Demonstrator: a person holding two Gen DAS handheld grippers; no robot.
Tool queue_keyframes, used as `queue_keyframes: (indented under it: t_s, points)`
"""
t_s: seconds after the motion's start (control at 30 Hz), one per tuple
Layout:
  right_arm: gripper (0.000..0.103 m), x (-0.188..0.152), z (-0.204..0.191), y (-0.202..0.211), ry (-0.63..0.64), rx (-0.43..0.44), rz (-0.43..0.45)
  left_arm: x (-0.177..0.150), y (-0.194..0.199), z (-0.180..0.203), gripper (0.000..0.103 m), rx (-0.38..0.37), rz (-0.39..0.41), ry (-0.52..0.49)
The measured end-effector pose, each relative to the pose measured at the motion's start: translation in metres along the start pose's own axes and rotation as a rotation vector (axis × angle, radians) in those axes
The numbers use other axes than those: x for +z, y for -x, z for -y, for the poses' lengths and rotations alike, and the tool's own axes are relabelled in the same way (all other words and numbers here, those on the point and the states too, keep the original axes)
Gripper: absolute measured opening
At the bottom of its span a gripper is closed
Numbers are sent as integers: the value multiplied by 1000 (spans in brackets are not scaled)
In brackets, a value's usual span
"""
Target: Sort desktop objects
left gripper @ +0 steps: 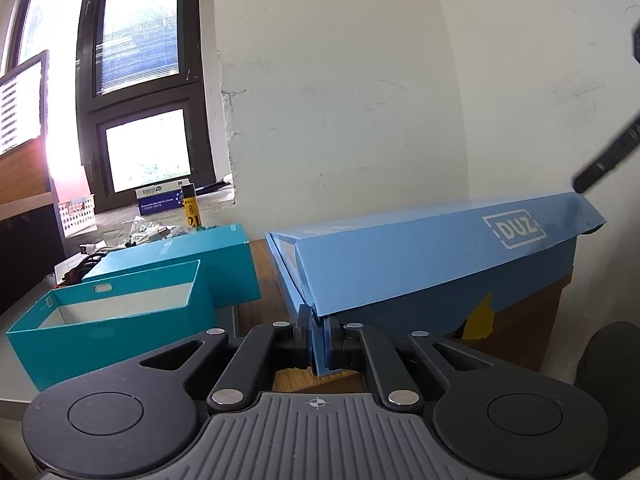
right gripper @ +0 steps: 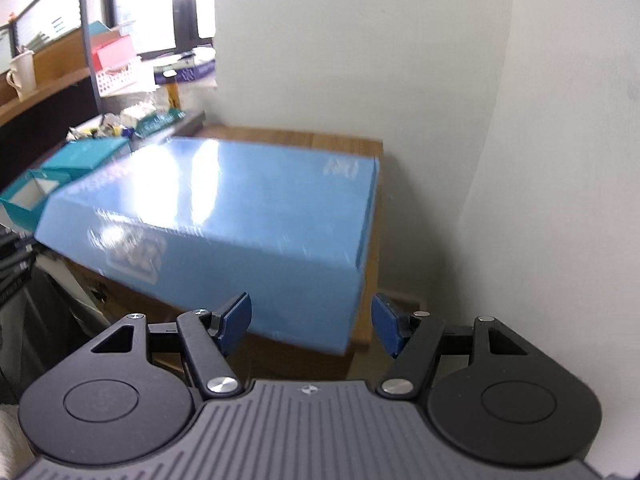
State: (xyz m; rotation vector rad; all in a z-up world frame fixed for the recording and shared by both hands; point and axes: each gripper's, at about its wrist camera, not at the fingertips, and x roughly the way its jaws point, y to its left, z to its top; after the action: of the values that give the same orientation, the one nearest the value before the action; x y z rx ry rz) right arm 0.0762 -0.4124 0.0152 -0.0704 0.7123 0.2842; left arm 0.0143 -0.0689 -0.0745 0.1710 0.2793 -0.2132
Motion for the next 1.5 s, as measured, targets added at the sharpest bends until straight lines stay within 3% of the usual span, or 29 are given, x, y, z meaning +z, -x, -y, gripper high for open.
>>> queue_keyframes:
  t_s: [0.17,0.27,0.43,0.8,1.5]
  points:
    - [71,29,-11,-9,-11,81,9,-1,-1,-2,8,-4,-1,14]
    - [53,38,-23,-22,2,111,-1,-1,0,-1,8,-5,-1,13]
    - [44,53,-42,-42,25,159,-18,0,-2,-4,9,-8,-6,20]
    - [43,67,-70,-70,59,225,-53,3,7,-4,9,-15,-8,56]
    - [42,61,-72,-75,71,224,-85,1,4,2,12,6,9,27]
